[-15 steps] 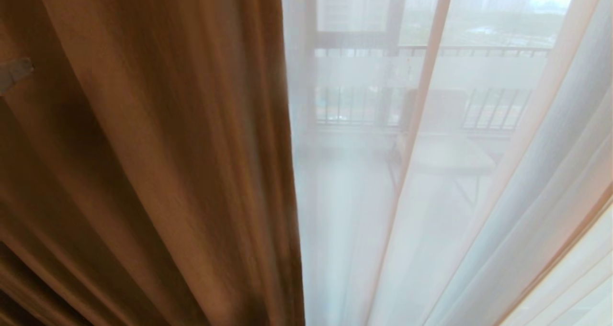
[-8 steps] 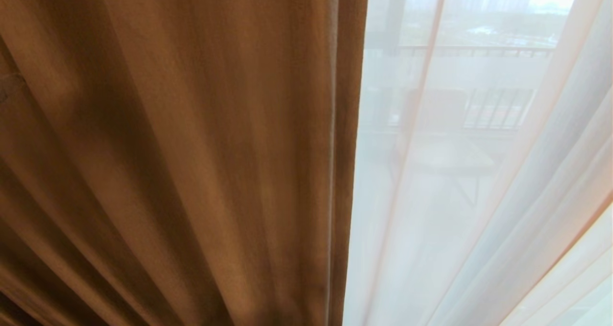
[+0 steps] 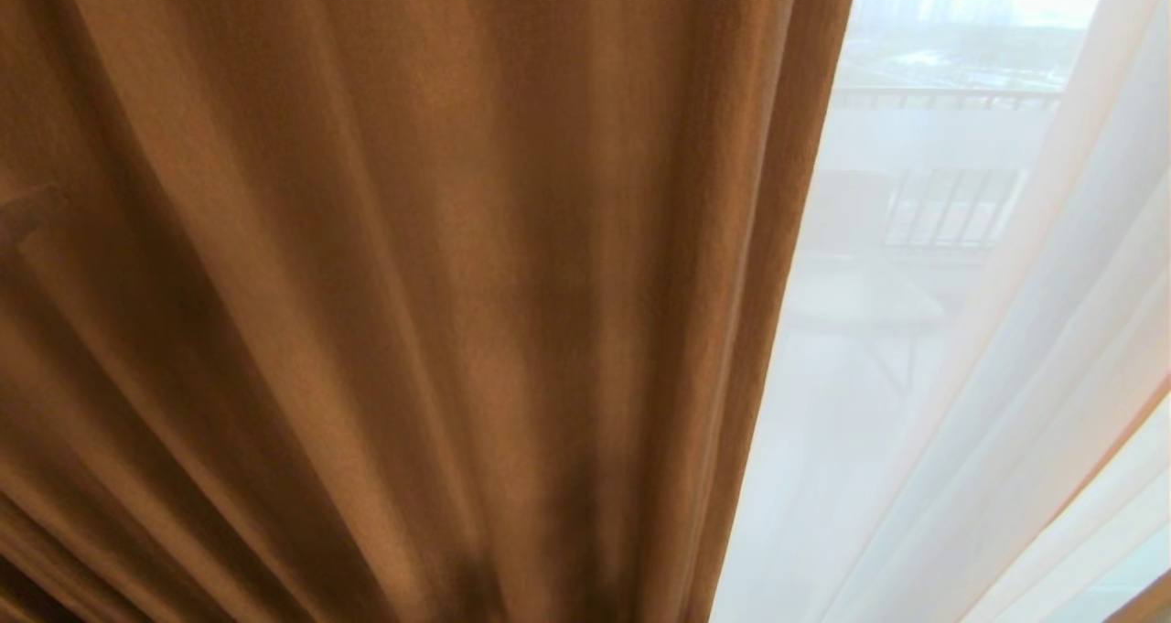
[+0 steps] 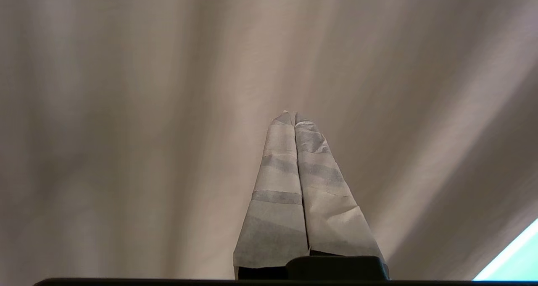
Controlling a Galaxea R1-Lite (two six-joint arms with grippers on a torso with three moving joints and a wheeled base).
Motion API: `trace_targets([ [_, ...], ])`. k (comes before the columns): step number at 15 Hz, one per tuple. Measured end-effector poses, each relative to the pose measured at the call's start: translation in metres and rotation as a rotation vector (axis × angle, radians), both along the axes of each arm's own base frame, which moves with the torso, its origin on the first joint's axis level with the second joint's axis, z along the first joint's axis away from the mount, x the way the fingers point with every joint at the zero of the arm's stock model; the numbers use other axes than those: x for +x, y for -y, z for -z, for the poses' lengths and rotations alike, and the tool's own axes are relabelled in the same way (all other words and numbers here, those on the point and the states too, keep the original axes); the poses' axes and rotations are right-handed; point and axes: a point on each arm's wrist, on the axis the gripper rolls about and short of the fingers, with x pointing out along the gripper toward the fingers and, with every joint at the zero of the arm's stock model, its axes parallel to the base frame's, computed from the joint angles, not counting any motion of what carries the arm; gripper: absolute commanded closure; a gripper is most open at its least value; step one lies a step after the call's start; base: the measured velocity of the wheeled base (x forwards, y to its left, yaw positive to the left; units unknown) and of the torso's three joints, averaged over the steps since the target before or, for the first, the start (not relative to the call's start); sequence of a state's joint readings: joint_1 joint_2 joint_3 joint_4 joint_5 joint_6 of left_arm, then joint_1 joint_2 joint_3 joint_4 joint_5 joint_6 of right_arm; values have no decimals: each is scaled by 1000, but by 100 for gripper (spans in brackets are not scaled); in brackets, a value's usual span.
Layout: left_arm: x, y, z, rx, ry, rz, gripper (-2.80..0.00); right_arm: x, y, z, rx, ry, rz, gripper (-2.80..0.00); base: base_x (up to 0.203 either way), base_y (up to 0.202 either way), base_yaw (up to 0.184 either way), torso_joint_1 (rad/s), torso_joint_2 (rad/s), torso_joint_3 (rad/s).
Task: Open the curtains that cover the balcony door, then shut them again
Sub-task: Close the outer curtains on both sides
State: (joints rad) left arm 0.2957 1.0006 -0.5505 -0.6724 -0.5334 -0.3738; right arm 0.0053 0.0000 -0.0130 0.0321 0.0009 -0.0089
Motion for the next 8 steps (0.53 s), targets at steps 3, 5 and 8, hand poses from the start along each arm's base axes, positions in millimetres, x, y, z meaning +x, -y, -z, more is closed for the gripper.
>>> trace_targets([
  [3, -6, 10, 15, 1, -96, 37, 0, 0, 0, 0, 0, 0, 0, 0, 0, 0, 0, 0, 0, 0],
  [5, -15, 21, 27, 32, -177, 44, 0, 0, 0, 0, 0, 0, 0, 0, 0, 0, 0, 0, 0, 0],
  [8, -38, 32, 53, 113, -288, -53, 0, 0, 0, 0, 0, 0, 0, 0, 0, 0, 0, 0, 0, 0],
])
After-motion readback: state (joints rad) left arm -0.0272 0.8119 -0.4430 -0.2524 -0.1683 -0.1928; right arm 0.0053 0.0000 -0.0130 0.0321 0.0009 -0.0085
